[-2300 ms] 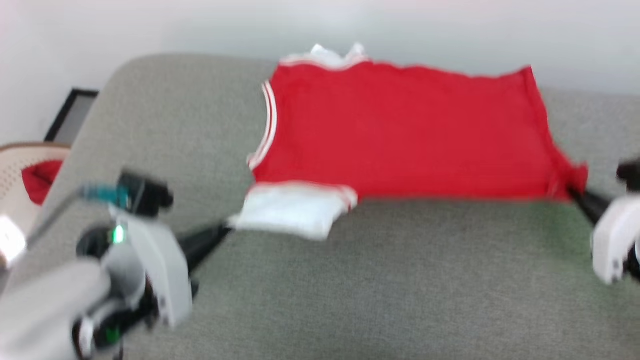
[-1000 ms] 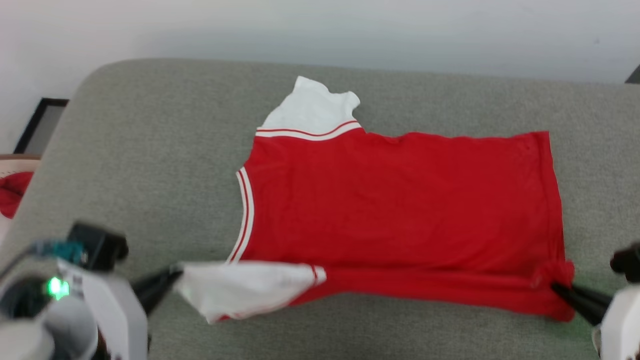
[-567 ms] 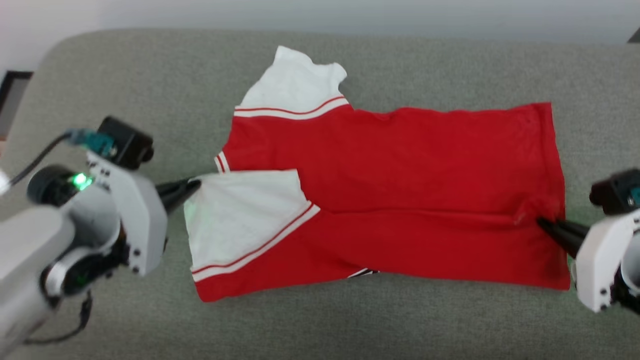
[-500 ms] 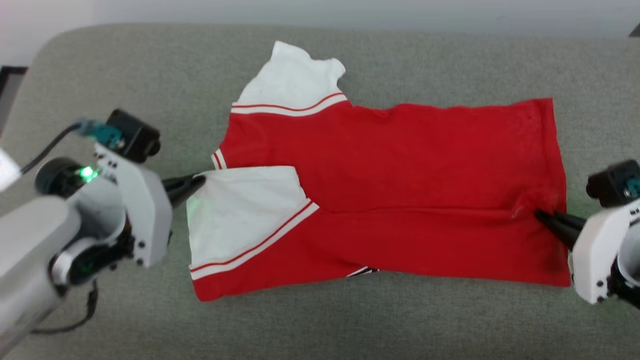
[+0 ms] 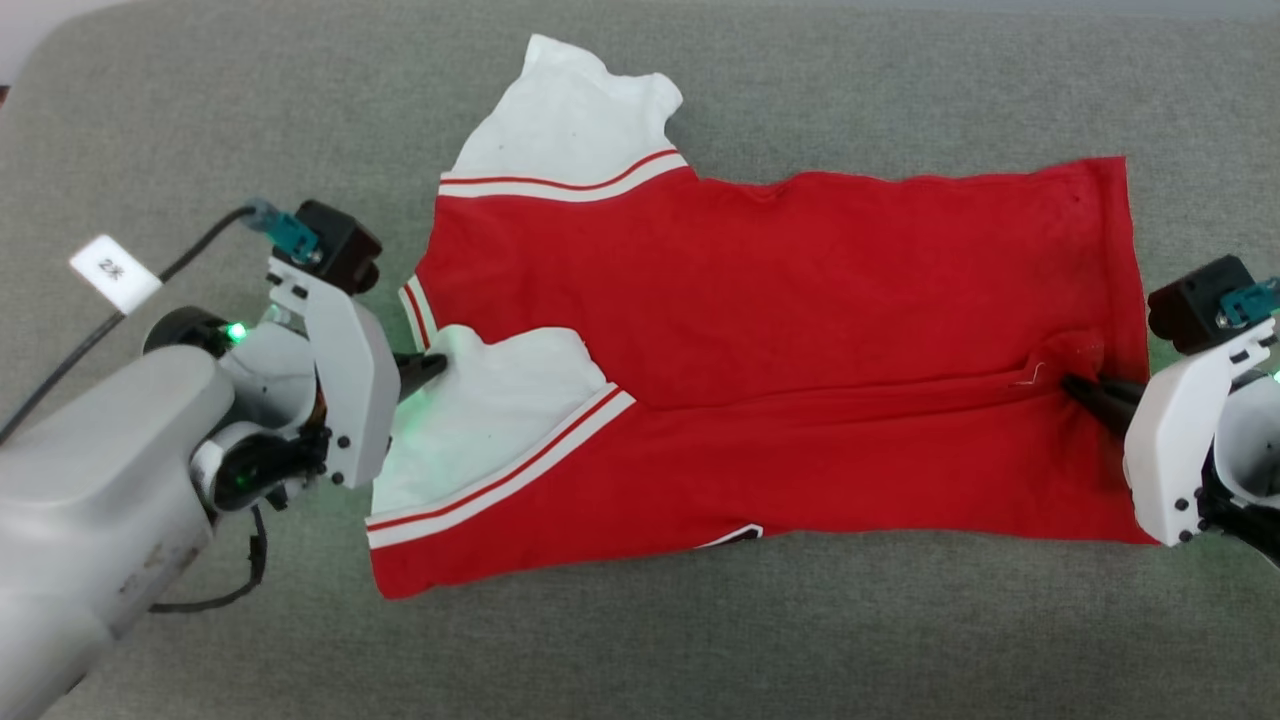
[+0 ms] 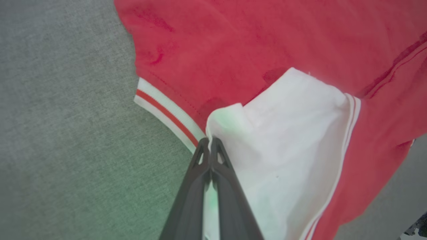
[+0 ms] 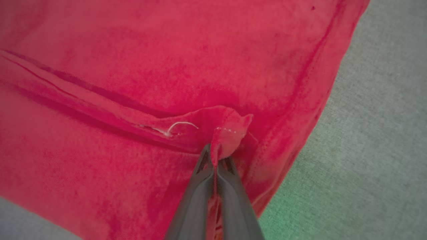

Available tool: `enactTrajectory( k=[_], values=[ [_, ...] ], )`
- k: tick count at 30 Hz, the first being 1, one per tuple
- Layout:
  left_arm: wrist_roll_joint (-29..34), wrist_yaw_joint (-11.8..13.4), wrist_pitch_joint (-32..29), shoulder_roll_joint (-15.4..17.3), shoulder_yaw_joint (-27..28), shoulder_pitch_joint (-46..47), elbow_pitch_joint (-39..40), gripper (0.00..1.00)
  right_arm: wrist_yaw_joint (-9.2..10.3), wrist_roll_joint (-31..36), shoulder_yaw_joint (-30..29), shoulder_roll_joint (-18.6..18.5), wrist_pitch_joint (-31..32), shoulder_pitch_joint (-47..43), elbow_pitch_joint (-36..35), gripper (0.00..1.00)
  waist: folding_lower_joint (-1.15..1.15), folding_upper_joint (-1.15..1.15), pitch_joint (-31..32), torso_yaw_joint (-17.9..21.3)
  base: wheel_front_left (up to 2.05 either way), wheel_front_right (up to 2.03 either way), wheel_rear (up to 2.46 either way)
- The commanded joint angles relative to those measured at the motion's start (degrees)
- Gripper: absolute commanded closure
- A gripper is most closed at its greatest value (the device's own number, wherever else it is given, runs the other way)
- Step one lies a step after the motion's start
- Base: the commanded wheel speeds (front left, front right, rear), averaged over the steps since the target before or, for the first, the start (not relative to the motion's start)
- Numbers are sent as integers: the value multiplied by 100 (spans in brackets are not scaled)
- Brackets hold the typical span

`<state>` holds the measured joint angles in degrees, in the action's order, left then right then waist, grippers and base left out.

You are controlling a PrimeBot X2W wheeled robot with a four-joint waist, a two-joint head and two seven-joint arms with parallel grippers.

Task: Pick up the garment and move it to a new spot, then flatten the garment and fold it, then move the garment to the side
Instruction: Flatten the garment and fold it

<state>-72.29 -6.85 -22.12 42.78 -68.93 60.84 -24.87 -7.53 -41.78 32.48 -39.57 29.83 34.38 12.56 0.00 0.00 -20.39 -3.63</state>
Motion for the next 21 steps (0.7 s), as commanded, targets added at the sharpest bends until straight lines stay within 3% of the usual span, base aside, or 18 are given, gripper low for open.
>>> enactTrajectory(
  k=[1, 3, 4, 6, 8, 9, 12, 13, 14, 21],
  values=[
    [-41, -23, 3, -22, -7, 44, -51, 100, 7, -19, 35, 20, 6, 55, 48, 100, 0, 0, -4, -1, 0, 0, 0],
    [-160, -33, -55, -111, 13, 47, -234, 100, 7, -51, 93, 30, -1, 148, 132, 100, 0, 0, -2, 0, 0, 0, 0],
    [-176, -42, -87, -151, 8, 59, -303, 80, 7, -60, 120, 38, 0, 183, 174, 100, 0, 0, 6, -1, 0, 0, 0],
    [-292, -53, -116, -217, 40, 61, -433, 58, 7, -101, 188, 54, 12, 255, 255, 100, 0, 0, 34, -2, 0, 0, 0],
    [-380, -52, -183, -256, 65, 57, -564, 0, 7, -129, 240, 55, -4, 300, 312, 100, 0, 0, 84, -9, 0, 0, 0],
    [-412, -52, -183, -274, 81, 67, -615, 0, 7, -139, 254, 61, -21, 337, 344, 95, 0, 0, 114, -14, 0, 0, 0],
    [-519, -18, -173, -344, 143, 41, -713, 0, 7, -169, 327, 58, -60, 379, 449, 58, 0, 0, 241, -49, 0, 0, 0],
    [-550, 18, -178, -347, 163, 16, -747, 0, 7, -167, 338, 59, -70, 387, 493, 19, 0, 0, 291, -61, 0, 0, 0],
    [-570, 28, -176, -363, 173, -5, -761, 0, 7, -168, 355, 59, -94, 379, 527, 1, 0, 0, 349, -82, 0, 0, 0],
    [-734, 177, -118, -308, 229, -244, -623, 0, 6, -220, 340, 131, -277, 193, 776, 0, 0, 0, 845, -205, 0, 0, 0]
  ],
)
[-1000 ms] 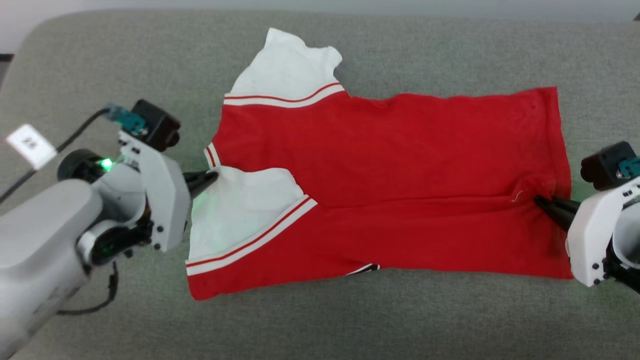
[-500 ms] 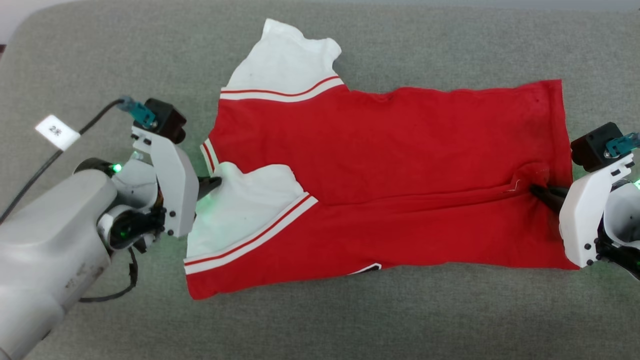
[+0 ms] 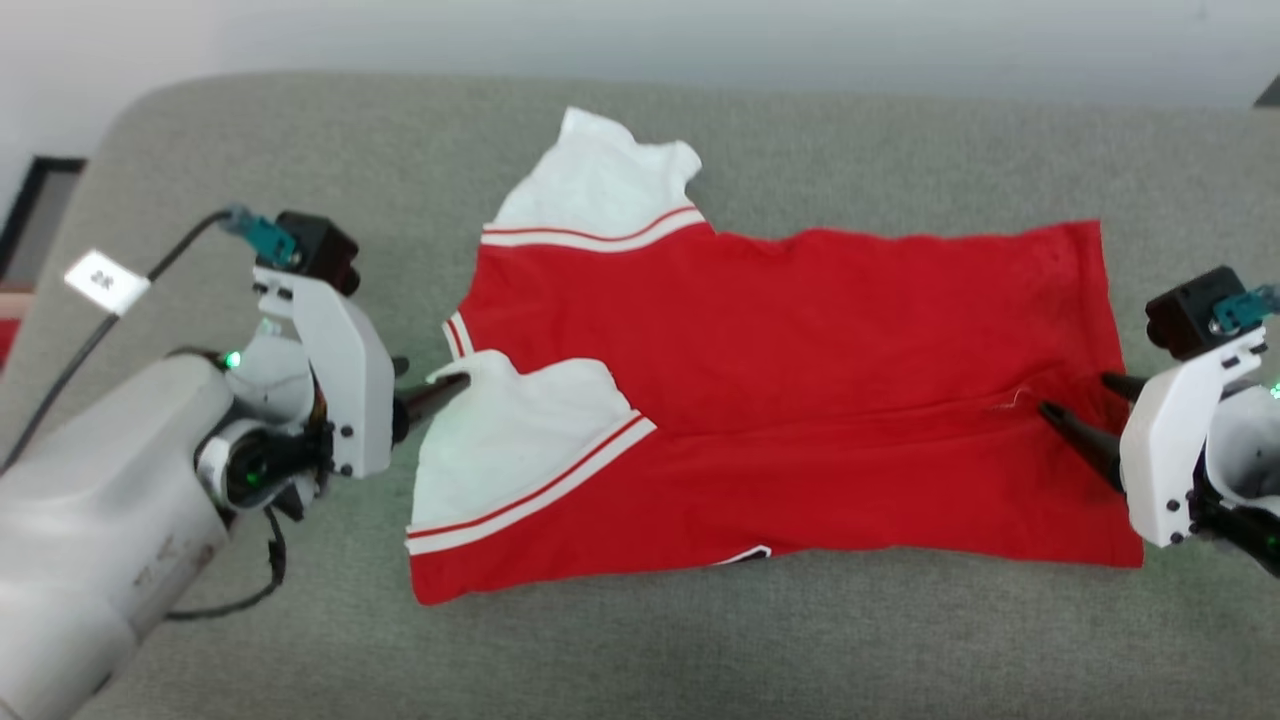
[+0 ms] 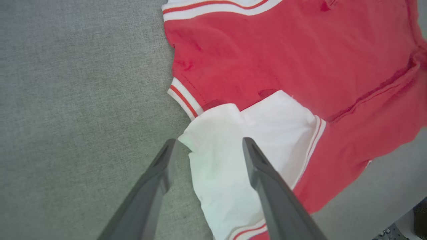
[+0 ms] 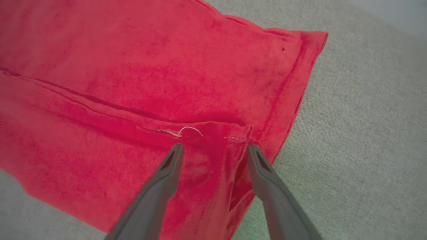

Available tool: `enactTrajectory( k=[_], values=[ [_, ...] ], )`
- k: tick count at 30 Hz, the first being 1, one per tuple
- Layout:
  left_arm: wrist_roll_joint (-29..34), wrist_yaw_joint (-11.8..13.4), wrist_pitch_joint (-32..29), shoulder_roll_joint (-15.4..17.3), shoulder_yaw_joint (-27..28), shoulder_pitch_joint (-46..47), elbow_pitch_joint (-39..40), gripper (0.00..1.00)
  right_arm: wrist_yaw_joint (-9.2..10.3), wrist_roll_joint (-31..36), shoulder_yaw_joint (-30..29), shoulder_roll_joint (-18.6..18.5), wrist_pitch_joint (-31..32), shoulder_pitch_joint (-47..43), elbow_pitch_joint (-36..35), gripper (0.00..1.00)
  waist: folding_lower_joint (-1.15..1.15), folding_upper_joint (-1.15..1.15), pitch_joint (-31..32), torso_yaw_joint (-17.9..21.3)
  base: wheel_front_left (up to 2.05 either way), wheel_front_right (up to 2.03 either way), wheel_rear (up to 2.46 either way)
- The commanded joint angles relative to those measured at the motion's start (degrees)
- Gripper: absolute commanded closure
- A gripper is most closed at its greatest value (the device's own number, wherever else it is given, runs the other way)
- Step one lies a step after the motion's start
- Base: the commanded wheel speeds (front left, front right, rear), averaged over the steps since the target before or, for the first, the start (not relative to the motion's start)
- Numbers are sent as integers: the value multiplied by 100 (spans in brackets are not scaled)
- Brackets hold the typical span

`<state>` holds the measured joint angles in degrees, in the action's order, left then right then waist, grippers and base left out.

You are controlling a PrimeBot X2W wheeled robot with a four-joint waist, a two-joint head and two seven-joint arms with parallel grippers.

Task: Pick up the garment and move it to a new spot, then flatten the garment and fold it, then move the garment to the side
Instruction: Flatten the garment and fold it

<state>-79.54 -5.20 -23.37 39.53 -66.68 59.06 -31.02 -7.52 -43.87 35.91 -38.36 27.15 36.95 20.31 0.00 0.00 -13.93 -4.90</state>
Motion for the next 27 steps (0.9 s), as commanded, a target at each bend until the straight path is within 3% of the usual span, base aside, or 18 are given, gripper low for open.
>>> enactTrajectory(
  k=[1, 8, 18, 23, 27],
  values=[
    [-64, 49, 2, 40, 21, -119, 49, 0, 5, -33, -27, 21, -40, -108, 18, 0, 0, 0, 275, -91, 0, 0, 0],
    [-514, 524, -241, 270, 51, -623, 643, 0, 5, 78, -465, 91, -391, -453, 109, 0, 0, 0, 696, -133, 0, 0, 0],
    [-933, 1350, -782, 726, -123, -1262, 1521, 0, 5, 356, -1556, 298, -273, -1161, -362, 0, 0, 0, 795, 54, 0, 0, 0],
    [-1020, 1483, -774, 800, -145, -1436, 1593, 0, 5, 624, -2251, 539, -215, -1573, -847, 0, 0, 0, 709, 199, 0, 0, 0],
    [-1010, 1408, -713, 808, -144, -1504, 1449, 0, 5, 907, -2782, 783, -201, -1882, -1403, 0, 0, 0, 613, 301, 0, 0, 0]
  ],
)
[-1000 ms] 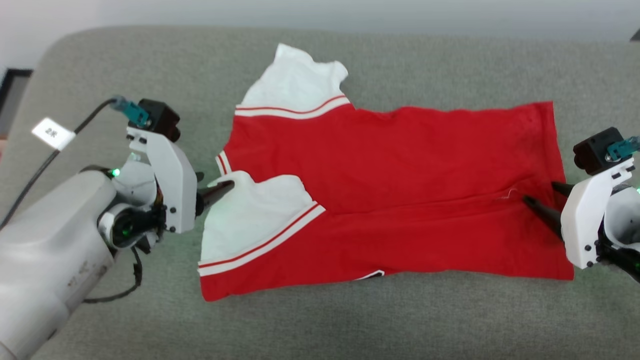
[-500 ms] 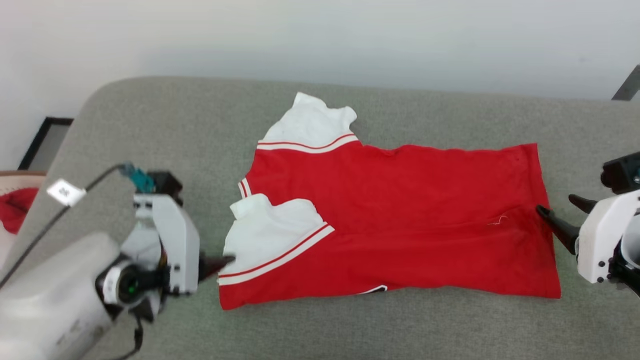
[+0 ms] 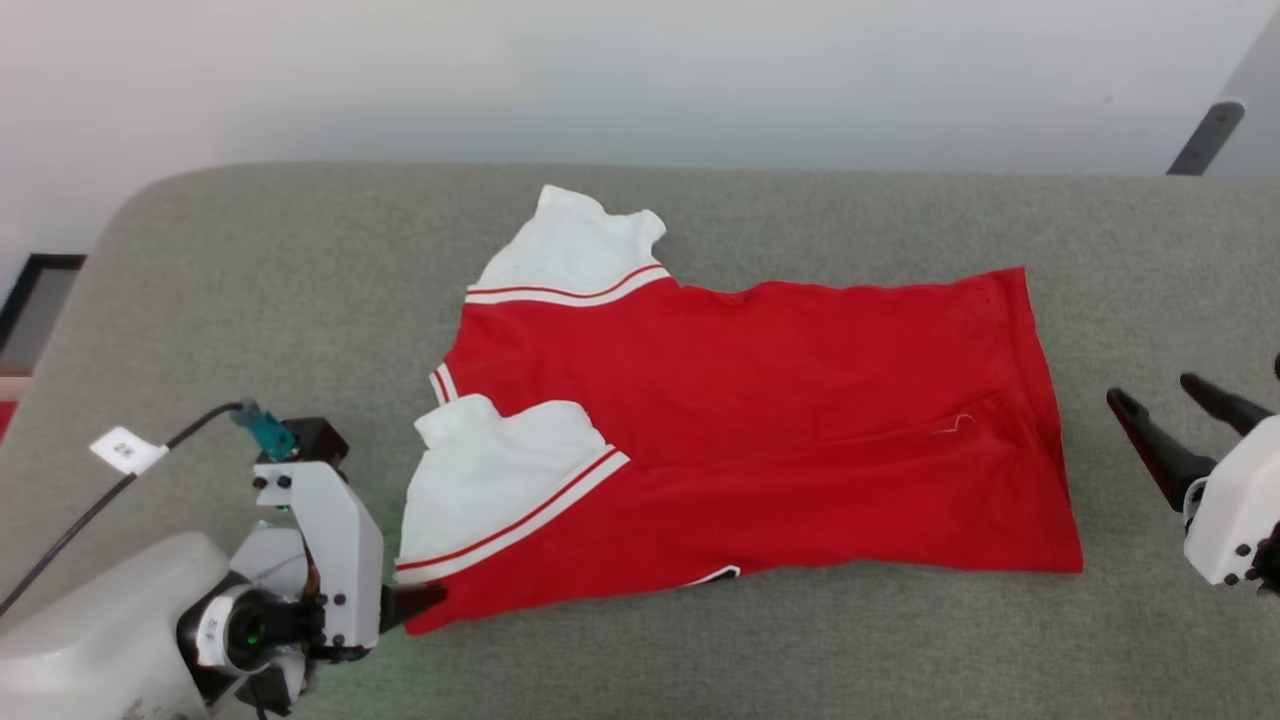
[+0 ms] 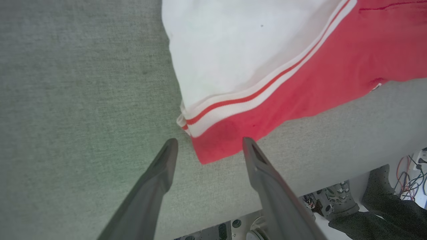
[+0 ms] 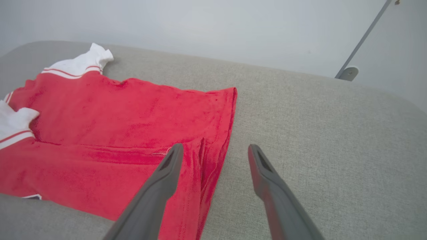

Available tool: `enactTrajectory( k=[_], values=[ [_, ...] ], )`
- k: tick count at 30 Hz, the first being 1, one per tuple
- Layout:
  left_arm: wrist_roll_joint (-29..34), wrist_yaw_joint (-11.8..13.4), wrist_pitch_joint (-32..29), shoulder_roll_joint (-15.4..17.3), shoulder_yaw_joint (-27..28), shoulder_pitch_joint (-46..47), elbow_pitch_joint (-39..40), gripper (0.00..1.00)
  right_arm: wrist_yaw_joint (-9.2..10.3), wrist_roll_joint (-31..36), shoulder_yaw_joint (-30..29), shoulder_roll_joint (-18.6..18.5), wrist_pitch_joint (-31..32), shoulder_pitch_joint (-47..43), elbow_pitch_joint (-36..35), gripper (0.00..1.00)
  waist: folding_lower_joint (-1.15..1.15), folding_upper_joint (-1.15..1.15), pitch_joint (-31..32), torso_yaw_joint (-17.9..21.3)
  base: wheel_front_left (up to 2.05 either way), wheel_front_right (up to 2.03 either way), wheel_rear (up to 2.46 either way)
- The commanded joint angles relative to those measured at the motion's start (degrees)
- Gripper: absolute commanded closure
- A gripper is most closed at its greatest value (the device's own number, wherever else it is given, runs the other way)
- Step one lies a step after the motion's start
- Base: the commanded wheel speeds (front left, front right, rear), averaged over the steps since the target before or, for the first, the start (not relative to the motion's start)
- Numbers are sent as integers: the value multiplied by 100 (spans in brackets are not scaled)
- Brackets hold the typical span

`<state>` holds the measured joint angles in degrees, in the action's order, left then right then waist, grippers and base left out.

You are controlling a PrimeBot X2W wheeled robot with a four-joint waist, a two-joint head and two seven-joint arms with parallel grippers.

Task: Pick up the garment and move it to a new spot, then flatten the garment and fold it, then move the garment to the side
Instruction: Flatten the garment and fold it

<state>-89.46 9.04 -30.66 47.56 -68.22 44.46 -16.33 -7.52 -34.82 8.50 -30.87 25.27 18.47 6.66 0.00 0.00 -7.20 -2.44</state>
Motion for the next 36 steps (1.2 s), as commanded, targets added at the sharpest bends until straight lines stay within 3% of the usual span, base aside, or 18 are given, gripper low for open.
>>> enactTrajectory(
  k=[1, 12, 13, 14, 15, 23, 36],
  values=[
    [-43, -40, 36, -24, 19, -68, -80, 0, 5, 92, -158, 87, -63, -119, -195, 0, 0, 0, -83, 65, 0, 0, 0],
    [-218, -326, 0, -317, 59, -150, -799, 0, 5, 939, -1288, 914, -755, -1048, -1545, 0, 0, 0, -304, 170, 0, 0, 0],
    [-232, -360, -16, -340, 53, -160, -849, 37, 4, 974, -1332, 965, -726, -1124, -1609, 0, 0, 0, -320, 175, 0, 0, 0],
    [-216, -411, -28, -366, 47, -158, -894, 58, 5, 981, -1380, 1024, -681, -1191, -1651, 0, 0, 0, -338, 179, 0, 0, 0],
    [-186, -469, -29, -384, 36, -140, -933, 100, 5, 968, -1411, 1074, -621, -1254, -1692, 0, 0, 0, -364, 183, 0, 0, 0],
    [9, -811, 28, -454, 32, 71, -1252, 100, 4, 768, -1415, 1184, 293, -1335, -1675, 0, 0, 0, -610, 181, 0, 0, 0],
    [106, -1015, 98, -737, 90, 344, -1546, 100, 4, 758, -1111, 1258, 1579, -616, -746, 0, 0, 0, -930, 19, 0, 0, 0]
  ],
)
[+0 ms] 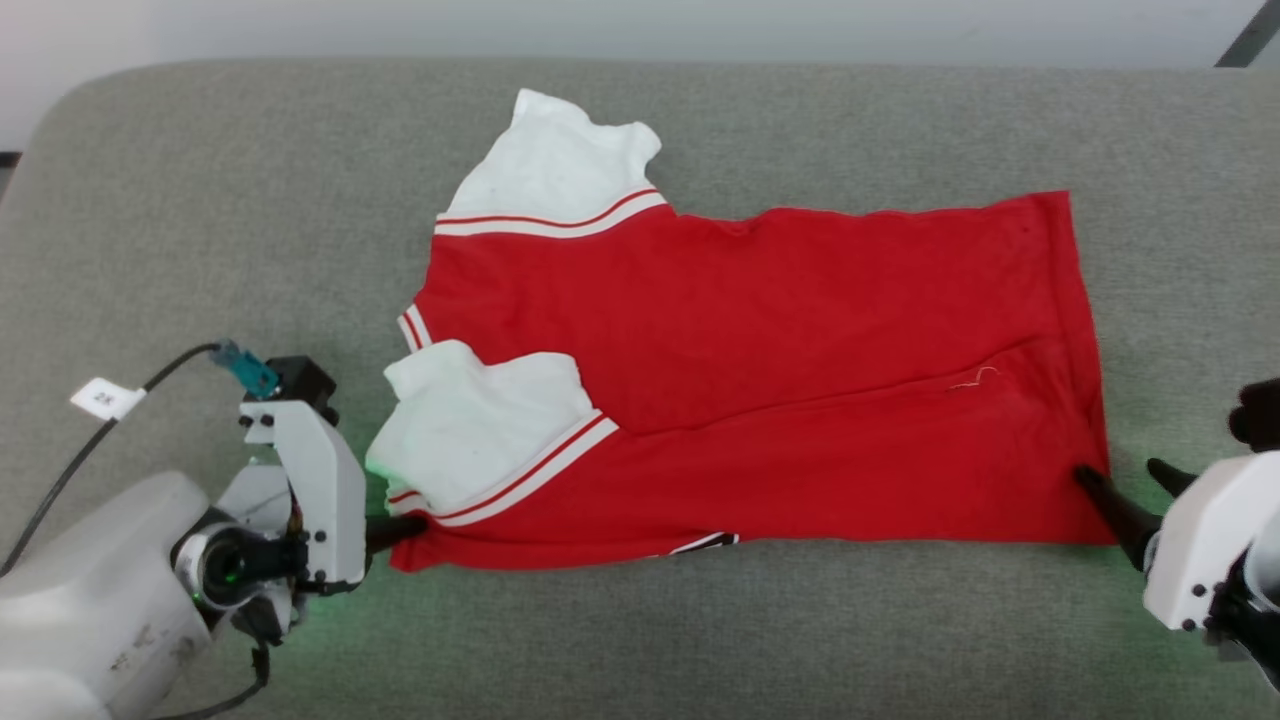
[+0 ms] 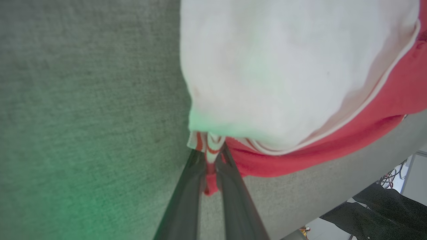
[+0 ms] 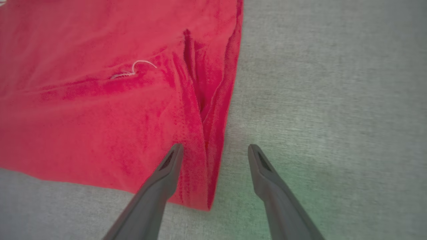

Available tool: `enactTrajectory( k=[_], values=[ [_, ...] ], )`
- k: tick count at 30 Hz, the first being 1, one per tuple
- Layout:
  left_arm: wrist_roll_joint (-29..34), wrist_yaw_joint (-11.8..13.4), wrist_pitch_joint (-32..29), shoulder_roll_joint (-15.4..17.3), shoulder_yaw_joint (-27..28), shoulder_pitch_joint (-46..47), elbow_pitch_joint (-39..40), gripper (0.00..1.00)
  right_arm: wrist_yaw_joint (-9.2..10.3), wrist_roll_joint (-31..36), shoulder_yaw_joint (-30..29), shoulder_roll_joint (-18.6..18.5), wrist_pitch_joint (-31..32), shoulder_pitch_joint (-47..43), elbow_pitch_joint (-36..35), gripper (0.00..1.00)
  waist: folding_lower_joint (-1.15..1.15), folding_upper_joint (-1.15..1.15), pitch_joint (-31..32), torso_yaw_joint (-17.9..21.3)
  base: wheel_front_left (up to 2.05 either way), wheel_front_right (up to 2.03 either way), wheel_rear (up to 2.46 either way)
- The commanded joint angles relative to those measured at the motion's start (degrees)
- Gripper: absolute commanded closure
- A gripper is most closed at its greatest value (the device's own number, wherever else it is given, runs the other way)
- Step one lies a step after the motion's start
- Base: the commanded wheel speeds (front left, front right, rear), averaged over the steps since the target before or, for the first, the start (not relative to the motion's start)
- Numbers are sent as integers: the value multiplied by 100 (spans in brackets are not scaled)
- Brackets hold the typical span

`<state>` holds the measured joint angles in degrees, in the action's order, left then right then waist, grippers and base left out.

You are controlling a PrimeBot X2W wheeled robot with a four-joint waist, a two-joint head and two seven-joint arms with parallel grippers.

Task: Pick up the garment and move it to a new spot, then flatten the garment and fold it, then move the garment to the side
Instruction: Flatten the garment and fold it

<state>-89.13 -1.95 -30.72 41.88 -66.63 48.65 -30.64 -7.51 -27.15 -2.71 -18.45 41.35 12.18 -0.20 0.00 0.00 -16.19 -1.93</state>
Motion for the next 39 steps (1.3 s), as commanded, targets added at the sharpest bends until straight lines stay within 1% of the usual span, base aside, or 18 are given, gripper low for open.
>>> enactTrajectory(
  k=[1, 5, 6, 7, 9, 11, 14, 19, 24, 28, 34, 39],
  values=[
    [77, 77, 102, -198, -69, -65, -142, 100, 3, 6, 40, 20, 32, 76, 50, 0, 0, 0, -47, -53, 0, 0, 0],
    [91, 43, 55, -266, -78, -36, -255, 100, 3, 26, 239, 12, 287, 314, 552, 0, 0, 0, -74, -99, 0, 0, 0],
    [90, 38, 45, -279, -80, -25, -280, 100, 3, 42, 335, -24, 341, 352, 661, 94, 0, 0, -73, -110, 0, 0, 0],
    [90, 25, 35, -293, -82, -18, -310, 100, 3, 56, 420, -57, 417, 360, 773, 100, 0, 0, -65, -121, 0, 0, 0],
    [89, 4, 18, -312, -88, -15, -360, 100, 3, -15, 516, -86, 449, 401, 880, 100, 0, 0, -49, -135, 0, 0, 0],
    [81, -16, 1, -321, -87, -13, -398, 100, 5, -43, 554, -191, 453, 452, 961, 100, 0, 0, -27, -148, 0, 0, 0],
    [50, -23, -64, -274, -87, -30, -431, 100, 5, -176, 654, -284, 543, 454, 980, 100, 0, 0, 18, -154, 0, 0, 0],
    [7, 1, -164, -105, -56, -5, -355, 100, 5, -369, 673, -486, 635, 404, 835, 100, 0, 0, 79, -139, 0, 0, 0],
    [18, 106, -278, 96, -47, 38, -164, 100, 5, -562, 637, -665, 744, 327, 609, 100, 0, 0, 131, -123, 0, 0, 0],
    [48, 213, -361, 260, -58, 41, 81, 100, 5, -663, 623, -781, 886, 190, 379, 100, 0, 0, 169, -114, 0, 0, 0],
    [39, 461, -483, 505, -74, -8, 562, 100, 5, -789, 511, -912, 1129, -100, 9, 100, 0, 0, 204, -115, 0, 0, 0],
    [-23, 712, -572, 677, -112, -147, 1016, 100, 5, -789, 375, -881, 1278, -386, -251, 100, 0, 0, 194, -105, 0, 0, 0]
  ],
)
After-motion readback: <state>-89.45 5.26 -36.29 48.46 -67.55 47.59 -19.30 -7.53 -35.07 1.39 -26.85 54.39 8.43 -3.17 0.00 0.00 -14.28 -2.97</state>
